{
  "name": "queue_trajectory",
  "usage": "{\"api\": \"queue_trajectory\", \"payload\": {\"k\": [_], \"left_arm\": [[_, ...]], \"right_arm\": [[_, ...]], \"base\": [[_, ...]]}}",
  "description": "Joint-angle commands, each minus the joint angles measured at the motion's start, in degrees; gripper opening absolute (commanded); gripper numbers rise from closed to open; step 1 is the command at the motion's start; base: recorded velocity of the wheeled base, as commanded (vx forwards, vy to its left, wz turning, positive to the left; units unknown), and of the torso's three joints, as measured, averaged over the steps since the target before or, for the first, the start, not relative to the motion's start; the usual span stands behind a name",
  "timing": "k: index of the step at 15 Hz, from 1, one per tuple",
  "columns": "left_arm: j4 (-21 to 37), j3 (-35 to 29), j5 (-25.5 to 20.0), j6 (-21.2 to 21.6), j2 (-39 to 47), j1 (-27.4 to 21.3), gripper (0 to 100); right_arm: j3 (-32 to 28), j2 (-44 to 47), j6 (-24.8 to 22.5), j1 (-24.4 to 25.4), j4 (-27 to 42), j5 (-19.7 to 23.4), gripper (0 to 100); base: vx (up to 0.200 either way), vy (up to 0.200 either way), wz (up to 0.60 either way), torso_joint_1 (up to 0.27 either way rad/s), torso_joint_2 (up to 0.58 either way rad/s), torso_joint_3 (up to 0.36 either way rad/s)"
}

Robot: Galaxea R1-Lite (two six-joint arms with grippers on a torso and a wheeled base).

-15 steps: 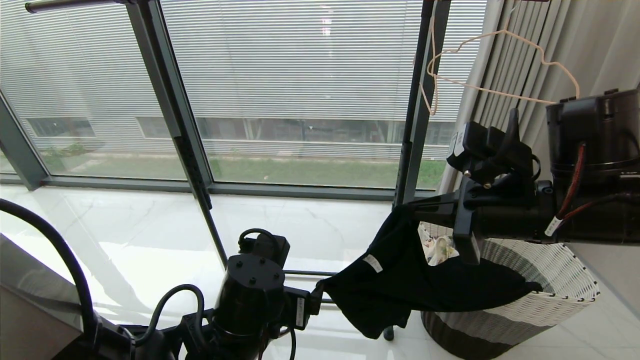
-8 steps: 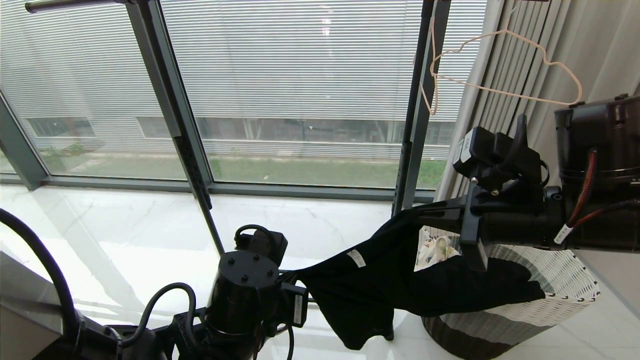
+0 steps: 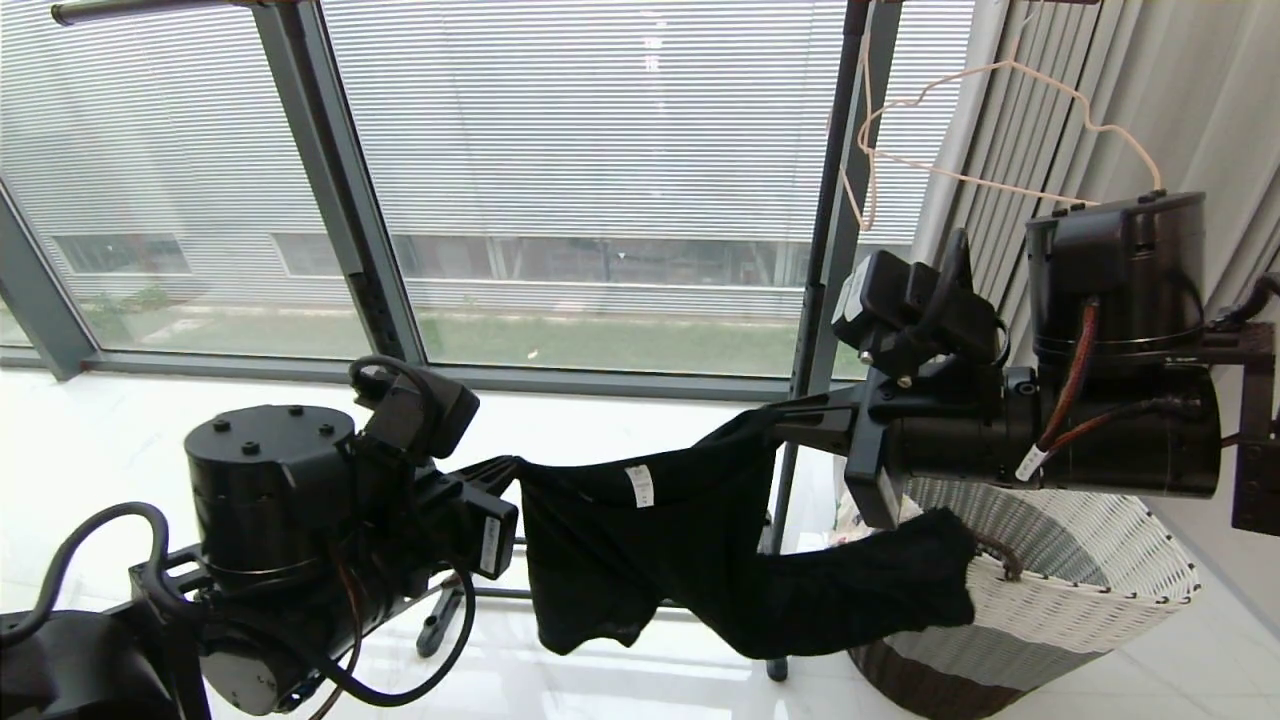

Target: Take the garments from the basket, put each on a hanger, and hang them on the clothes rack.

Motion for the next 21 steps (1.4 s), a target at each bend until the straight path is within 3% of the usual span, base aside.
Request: {"api": "queue_trajectory", "payload": {"k": [1,3,5,10,13,16,21], "left_arm": [[-0.10,-1.01,-0.99,0.90,-2.54,0.41,0],[0.17,-5.50,-8.64,1.95,-1.40,-1.35,0],[3.68,-9.63,-9.08,4.68,-0.61,-3.02,0],[20.47,-17.36,-9.34,4.33,-3.68,-10.14,0],[20.82,-17.80,-9.17,3.53,-4.56,-10.49,0],[21.70,-20.17,-8.64,-0.42,-7.11,-10.40,0],[30.14,-31.69,-8.73,-0.42,-8.34,-8.03,0]], "right_arm": [[-0.07,0.50,-0.07,0.21,0.01,-0.03,0],[3.27,-2.05,-0.16,0.91,0.54,-2.23,0],[6.69,-4.95,0.01,0.91,0.54,-3.72,0],[8.28,-10.58,4.50,-1.28,0.45,-8.12,0],[8.10,-12.42,5.64,-2.43,0.45,-8.56,0],[5.90,-12.16,5.73,-2.43,0.45,-8.56,0],[-0.60,-8.82,5.73,-4.45,0.45,-8.47,0]], "base": [[0.000,0.000,0.00,0.000,0.00,0.000],[0.000,0.000,0.00,0.000,0.00,0.000],[0.000,0.000,0.00,0.000,0.00,0.000],[0.000,0.000,0.00,0.000,0.00,0.000],[0.000,0.000,0.00,0.000,0.00,0.000],[0.000,0.000,0.00,0.000,0.00,0.000],[0.000,0.000,0.00,0.000,0.00,0.000]]}}
